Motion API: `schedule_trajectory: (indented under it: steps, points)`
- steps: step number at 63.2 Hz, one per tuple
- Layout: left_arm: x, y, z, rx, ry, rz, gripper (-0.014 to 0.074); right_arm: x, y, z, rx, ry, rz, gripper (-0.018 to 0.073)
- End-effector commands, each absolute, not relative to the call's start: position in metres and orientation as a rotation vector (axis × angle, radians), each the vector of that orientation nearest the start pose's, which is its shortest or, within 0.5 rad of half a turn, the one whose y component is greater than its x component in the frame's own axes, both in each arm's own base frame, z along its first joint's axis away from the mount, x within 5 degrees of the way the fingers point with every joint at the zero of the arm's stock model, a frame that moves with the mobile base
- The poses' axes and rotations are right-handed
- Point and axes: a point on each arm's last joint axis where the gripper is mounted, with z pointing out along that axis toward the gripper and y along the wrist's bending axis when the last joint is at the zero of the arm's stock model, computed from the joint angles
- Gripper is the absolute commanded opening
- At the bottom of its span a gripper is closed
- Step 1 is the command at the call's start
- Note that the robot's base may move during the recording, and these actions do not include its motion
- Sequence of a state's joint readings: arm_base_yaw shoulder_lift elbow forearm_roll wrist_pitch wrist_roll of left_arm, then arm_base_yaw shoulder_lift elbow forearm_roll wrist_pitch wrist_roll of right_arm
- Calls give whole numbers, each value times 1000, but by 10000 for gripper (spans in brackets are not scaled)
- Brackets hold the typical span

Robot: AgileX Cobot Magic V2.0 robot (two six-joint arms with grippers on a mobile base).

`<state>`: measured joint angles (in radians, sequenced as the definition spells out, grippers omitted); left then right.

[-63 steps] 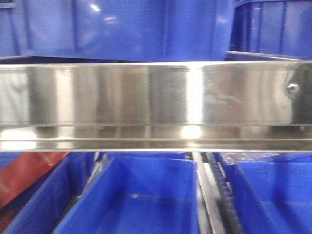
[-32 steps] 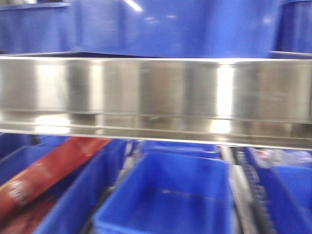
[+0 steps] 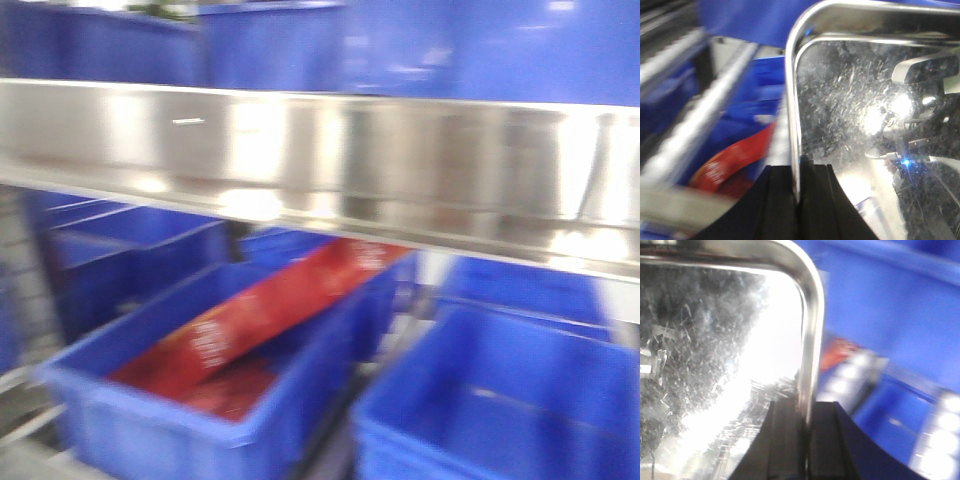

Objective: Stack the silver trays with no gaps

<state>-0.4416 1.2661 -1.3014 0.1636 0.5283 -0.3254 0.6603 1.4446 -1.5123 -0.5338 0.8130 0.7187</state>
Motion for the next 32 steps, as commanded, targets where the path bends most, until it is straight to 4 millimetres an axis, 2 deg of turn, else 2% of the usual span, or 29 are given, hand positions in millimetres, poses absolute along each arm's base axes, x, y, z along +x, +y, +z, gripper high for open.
schedule_trajectory:
  steps: [1,32]
  points:
    - [252,-121,435,200,1881,-412,-17,271,176,429,-179,2035,252,-78]
    - [252,-121,435,200,1881,-412,-17,271,176,429,-179,2035,252,-78]
